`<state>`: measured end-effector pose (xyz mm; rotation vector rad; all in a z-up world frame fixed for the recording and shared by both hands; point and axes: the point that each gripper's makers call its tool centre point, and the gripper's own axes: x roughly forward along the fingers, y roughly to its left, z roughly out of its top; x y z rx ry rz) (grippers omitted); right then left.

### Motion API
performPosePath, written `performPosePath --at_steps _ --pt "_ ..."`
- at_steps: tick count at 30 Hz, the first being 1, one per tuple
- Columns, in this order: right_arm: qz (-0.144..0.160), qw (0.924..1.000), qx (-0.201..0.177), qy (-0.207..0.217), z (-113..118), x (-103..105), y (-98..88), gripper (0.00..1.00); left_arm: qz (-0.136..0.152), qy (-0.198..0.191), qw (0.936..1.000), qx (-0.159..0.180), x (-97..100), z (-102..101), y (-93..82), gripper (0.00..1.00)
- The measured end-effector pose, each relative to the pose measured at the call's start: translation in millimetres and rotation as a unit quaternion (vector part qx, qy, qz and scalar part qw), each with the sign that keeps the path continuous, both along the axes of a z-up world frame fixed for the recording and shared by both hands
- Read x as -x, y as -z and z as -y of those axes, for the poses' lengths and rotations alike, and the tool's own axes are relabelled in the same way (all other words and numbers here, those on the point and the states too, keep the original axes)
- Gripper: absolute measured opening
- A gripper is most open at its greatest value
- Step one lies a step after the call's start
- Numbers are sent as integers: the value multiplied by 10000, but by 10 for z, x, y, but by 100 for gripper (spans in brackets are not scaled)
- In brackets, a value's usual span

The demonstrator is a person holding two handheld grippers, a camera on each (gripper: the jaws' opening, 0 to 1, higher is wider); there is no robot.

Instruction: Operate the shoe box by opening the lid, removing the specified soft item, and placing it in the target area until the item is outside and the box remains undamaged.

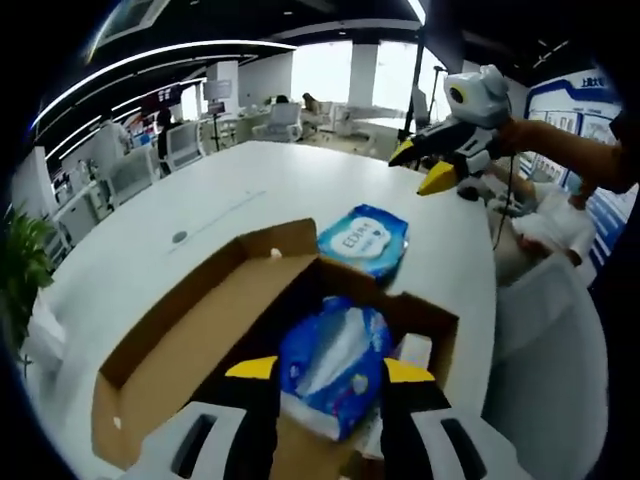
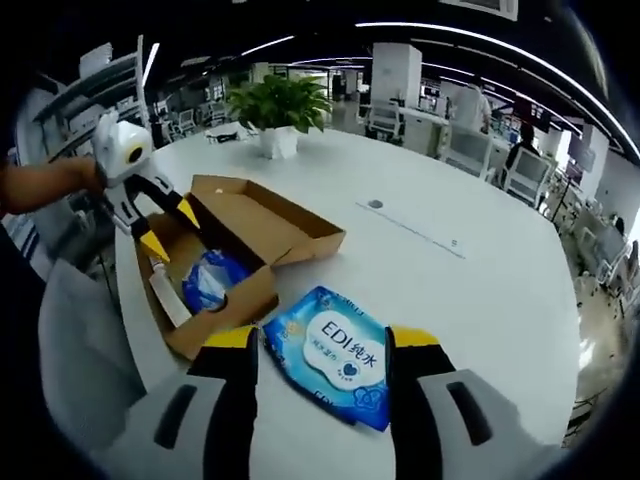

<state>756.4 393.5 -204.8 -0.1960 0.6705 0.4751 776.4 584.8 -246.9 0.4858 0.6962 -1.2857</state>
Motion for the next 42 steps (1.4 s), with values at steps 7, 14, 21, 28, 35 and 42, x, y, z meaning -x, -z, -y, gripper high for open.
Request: performPosePath --at_steps 7,14,21,28,35,42 --pt "56 9990 157 -417 -205 -28 -25 51 -8 464 9988 -155 34 -23 83 38" --pt "58 9966 286 -768 -324 -96 -15 53 -43 767 9967 -275 13 -37 161 33" --pt "47 9937 379 -1049 -411 -155 29 53 -45 1074 9936 -353 59 10 184 31" --pt "26 9912 435 -1247 -473 -203 63 53 -85 1400 9888 -507 79 47 246 27" --pt "8 9882 486 -1451 -590 -213 100 52 -154 1700 9831 -657 116 83 306 25" --pt "-5 9851 533 -1636 -707 -207 121 51 -263 1987 9763 -819 168 117 386 22"
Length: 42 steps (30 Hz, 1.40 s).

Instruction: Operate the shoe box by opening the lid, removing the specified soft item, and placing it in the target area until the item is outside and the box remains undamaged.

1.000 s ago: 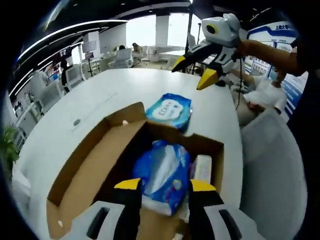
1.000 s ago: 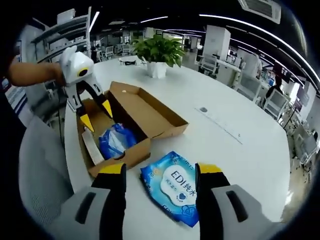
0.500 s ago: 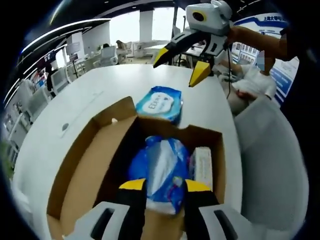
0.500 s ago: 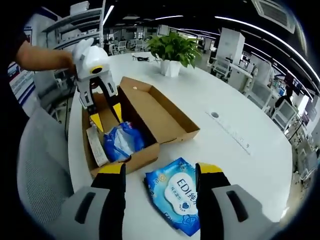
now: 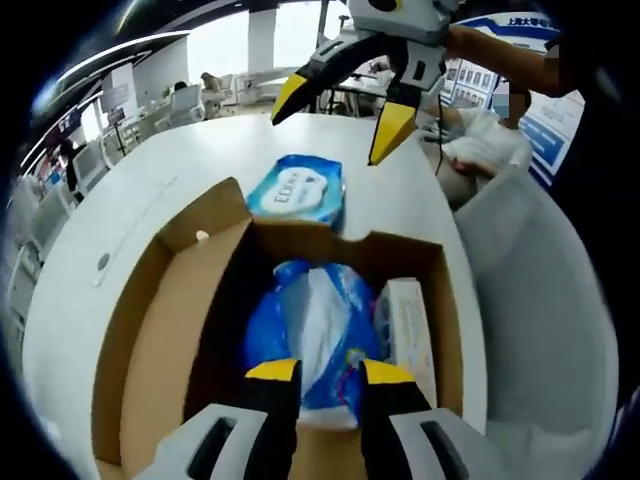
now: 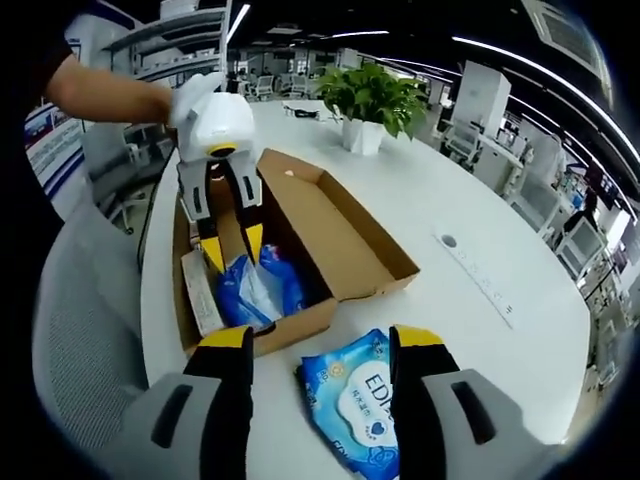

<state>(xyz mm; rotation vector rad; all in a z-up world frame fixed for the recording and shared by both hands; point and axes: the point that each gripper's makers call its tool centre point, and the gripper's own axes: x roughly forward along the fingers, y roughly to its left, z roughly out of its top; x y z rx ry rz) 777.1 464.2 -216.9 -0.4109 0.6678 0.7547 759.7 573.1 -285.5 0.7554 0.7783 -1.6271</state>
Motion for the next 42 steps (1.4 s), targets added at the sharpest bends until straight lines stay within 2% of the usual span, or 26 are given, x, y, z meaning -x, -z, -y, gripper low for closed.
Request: performPosePath --at_steps 9,18,28,42 --pt "-48 9998 56 -210 -119 -3 72 50 -34 392 9989 -271 35 41 152 19" --pt "-65 9991 78 -423 -285 -43 170 47 23 516 9976 -458 3 -25 234 1" --pt "-100 9982 125 -576 -458 -130 315 40 39 529 9979 -373 -30 -60 217 0" --pt "-92 9968 384 -702 -669 -252 548 24 61 490 9985 -249 -53 -83 134 0"
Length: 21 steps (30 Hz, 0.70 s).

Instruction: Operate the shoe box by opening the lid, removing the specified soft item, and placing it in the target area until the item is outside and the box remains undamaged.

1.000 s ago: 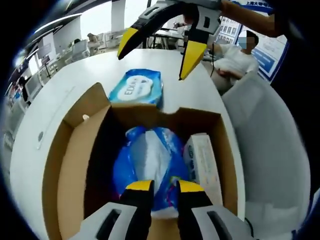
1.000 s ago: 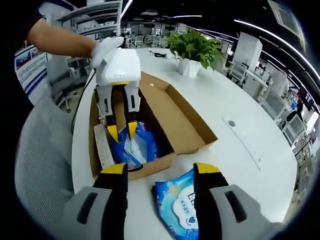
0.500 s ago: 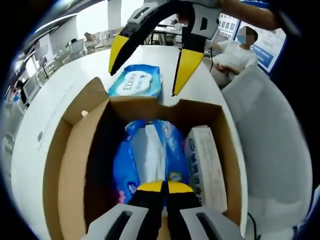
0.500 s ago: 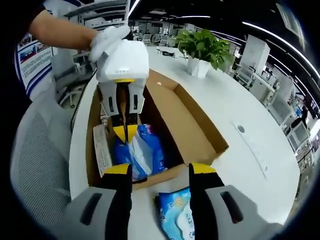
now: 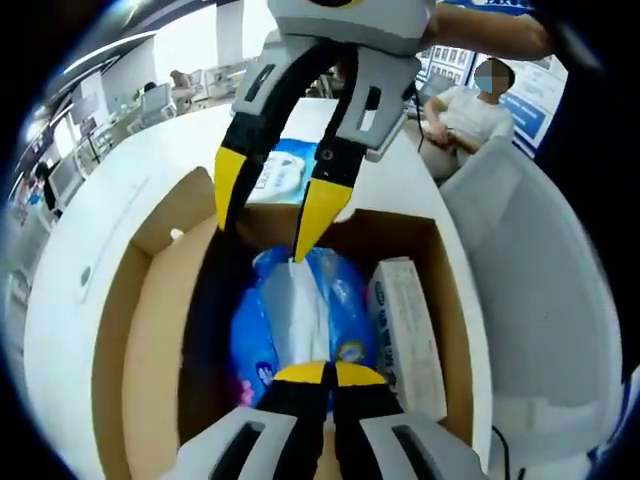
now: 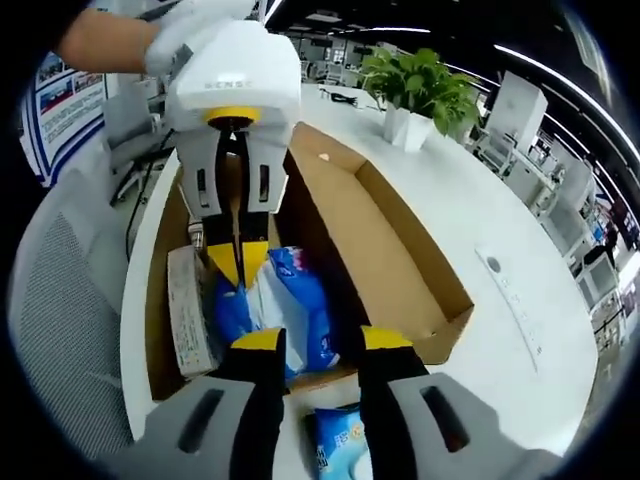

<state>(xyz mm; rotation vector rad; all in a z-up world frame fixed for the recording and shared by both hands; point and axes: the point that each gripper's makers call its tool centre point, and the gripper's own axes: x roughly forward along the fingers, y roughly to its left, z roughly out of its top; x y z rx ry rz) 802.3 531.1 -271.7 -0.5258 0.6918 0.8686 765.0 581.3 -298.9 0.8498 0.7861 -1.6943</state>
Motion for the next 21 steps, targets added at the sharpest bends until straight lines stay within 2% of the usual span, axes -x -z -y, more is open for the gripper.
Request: performPosePath --at_steps 7,18,21 --pt "-14 9997 254 5 -58 -61 172 17 32 23 10000 75 4 9 -60 0" --pt "-1 9991 405 91 -93 -129 266 1 57 -16 9999 153 -17 -4 -121 0" --pt "0 9992 399 77 -105 -125 270 0 62 -30 9998 177 -17 -4 -137 0"
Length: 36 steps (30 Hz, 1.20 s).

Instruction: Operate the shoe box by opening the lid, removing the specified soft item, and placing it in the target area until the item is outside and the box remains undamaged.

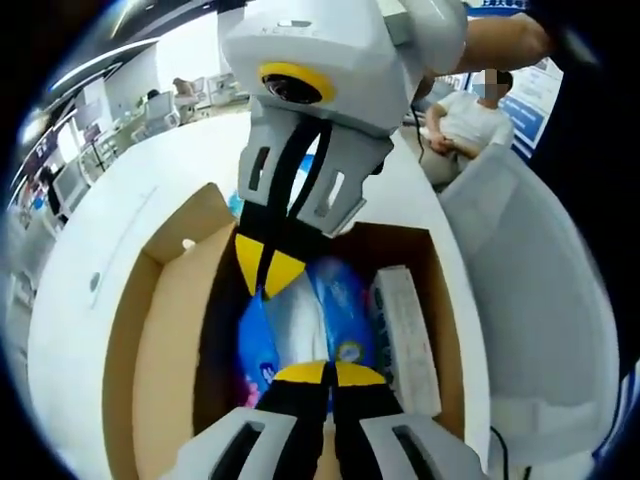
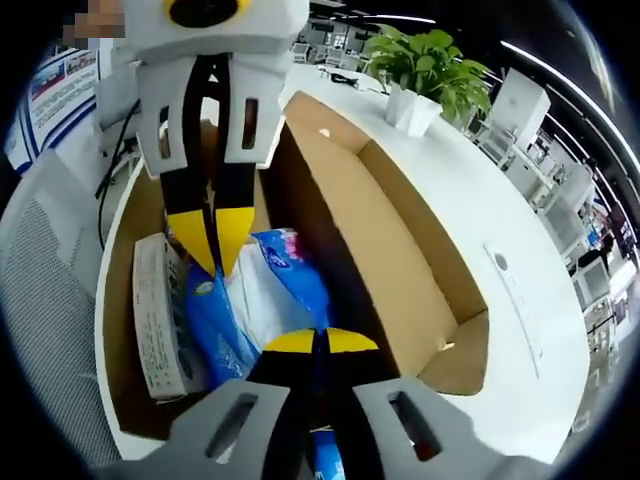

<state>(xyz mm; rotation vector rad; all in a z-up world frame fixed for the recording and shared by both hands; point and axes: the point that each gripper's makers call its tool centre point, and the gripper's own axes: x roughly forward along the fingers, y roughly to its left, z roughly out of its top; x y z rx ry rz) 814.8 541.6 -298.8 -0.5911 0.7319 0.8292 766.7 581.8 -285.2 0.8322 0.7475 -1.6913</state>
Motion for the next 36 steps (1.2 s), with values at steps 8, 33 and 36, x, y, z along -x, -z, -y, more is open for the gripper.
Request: performPosePath --at_steps 8,33,36 --pt "70 10000 -23 -58 -11 22 -76 0 1 -29 10000 29 29 -4 -58 0" --pt "543 9973 -107 -480 -84 27 -606 0 453 -135 9988 113 24 -100 -478 0" --pt "618 9966 -128 -533 -82 25 -676 0 526 -156 9984 161 13 -94 -583 0"
